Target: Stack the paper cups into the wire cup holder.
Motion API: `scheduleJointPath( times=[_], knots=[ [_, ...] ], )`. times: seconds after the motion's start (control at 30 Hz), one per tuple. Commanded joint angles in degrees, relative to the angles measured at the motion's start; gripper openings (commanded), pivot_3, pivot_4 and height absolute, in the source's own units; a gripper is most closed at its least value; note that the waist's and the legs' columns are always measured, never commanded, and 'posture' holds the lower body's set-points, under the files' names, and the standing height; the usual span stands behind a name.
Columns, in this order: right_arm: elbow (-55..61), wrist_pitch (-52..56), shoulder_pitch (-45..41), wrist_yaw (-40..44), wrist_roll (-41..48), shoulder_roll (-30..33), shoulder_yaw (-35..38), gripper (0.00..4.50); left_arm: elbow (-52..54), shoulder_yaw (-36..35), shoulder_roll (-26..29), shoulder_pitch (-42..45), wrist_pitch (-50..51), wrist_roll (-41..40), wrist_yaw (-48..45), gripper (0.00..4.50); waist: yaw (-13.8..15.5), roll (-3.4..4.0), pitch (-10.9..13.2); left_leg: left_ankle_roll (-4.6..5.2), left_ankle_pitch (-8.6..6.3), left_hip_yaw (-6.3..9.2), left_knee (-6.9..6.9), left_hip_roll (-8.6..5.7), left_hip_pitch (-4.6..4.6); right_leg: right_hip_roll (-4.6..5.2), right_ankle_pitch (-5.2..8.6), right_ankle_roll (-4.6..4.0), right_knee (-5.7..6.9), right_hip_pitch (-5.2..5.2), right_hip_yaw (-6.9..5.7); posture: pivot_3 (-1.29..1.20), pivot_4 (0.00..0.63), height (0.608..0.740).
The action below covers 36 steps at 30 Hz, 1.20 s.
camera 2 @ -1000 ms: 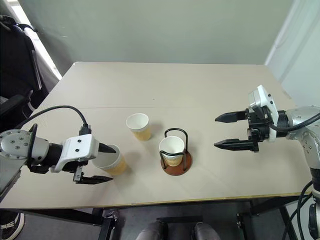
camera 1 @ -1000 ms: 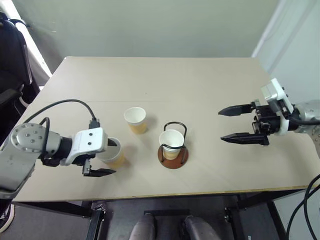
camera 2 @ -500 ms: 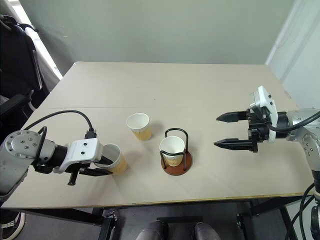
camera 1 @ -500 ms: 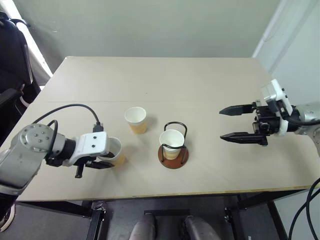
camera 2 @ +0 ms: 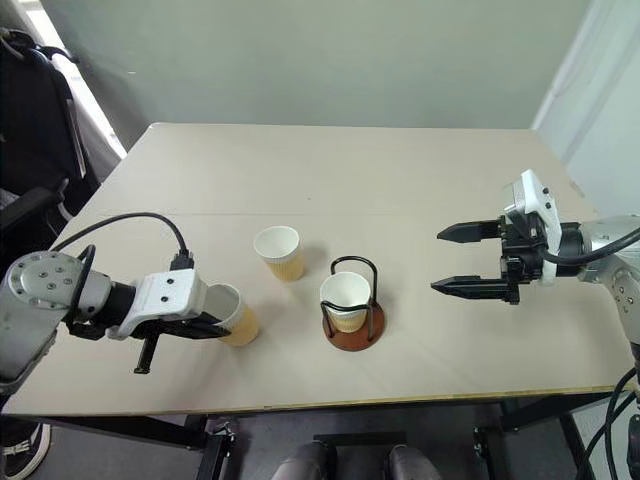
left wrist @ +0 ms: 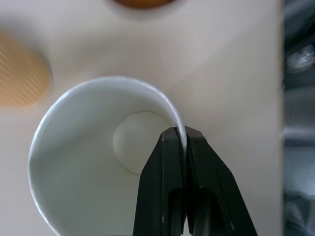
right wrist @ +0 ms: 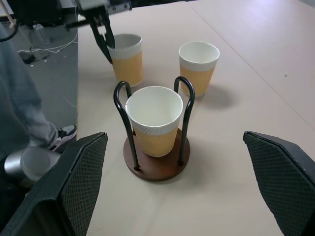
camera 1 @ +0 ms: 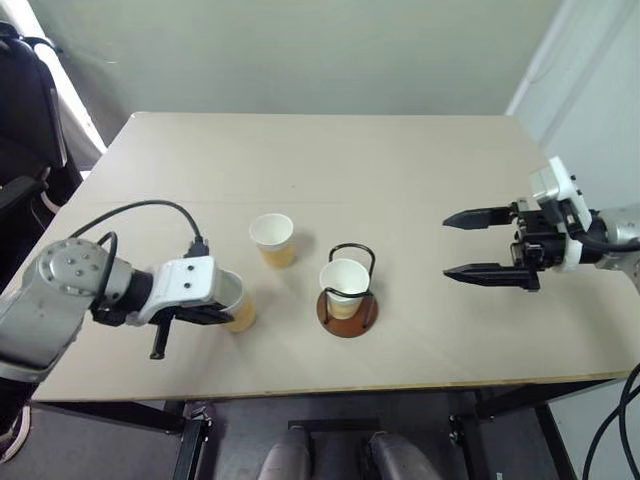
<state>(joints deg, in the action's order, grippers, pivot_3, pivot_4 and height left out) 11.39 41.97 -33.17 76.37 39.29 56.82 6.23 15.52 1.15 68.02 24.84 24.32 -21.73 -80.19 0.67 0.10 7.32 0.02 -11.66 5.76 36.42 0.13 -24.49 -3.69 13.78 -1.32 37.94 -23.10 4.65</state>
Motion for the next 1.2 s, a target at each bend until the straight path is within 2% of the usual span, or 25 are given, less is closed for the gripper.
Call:
scheduleJointPath(
  times=[0.03,0.23,0.4,0.6,0.93,1.2],
  knots=[
    [2.38,3.52,-1.39,1.53,7.35,1.43,5.49,4.5,0.11,-2.92,-2.92,13.36,4.41,-10.23,-3.84,0.02,0.26,-0.01,-0.01,0.0,0.0,0.03,0.09,0.0,-0.05,-0.01,-0.02,0.03,-0.01,0.0,-0.01,0.0,0.15,0.74],
    [5.51,3.83,1.38,1.16,10.71,3.11,9.51,4.5,-8.02,5.52,-10.43,29.49,1.56,-9.53,-11.67,0.02,0.01,0.03,-0.03,0.11,-0.07,-0.01,0.25,-0.06,-0.04,0.06,-0.03,0.16,-0.05,0.1,0.01,0.0,0.15,0.74],
    [9.29,4.0,5.83,-2.56,11.48,3.18,12.6,4.5,-13.08,15.6,-12.09,36.4,-5.56,-9.97,-12.31,0.02,0.02,0.03,-0.02,0.17,-0.1,-0.01,0.41,-0.05,-0.12,0.05,-0.01,0.32,-0.03,0.09,0.02,0.0,0.15,0.74],
    [13.87,5.13,10.8,-6.96,13.77,3.51,16.87,4.5,-23.08,24.92,-16.05,43.35,-16.68,-5.44,-12.31,0.02,0.08,0.05,-0.01,0.3,-0.18,0.0,0.67,-0.08,-0.27,0.06,0.02,0.55,-0.04,0.12,0.04,0.0,0.15,0.74],
    [17.04,5.73,15.08,-11.09,15.36,4.64,20.49,4.5,-25.03,33.15,-16.64,46.11,-23.04,-10.81,-12.31,0.02,0.13,0.04,-0.01,0.52,-0.32,-0.01,0.86,-0.19,-0.5,0.11,0.07,0.89,-0.13,0.08,0.07,0.0,0.15,0.74],
    [17.45,4.87,16.02,-11.74,15.5,4.91,20.45,4.5,-26.51,33.18,-18.3,45.82,-25.74,-5.14,-12.31,0.02,0.13,0.04,0.0,0.6,-0.36,0.0,1.02,-0.23,-0.53,0.14,0.1,1.0,-0.12,0.13,0.08,0.0,0.15,0.74]
  ],
)
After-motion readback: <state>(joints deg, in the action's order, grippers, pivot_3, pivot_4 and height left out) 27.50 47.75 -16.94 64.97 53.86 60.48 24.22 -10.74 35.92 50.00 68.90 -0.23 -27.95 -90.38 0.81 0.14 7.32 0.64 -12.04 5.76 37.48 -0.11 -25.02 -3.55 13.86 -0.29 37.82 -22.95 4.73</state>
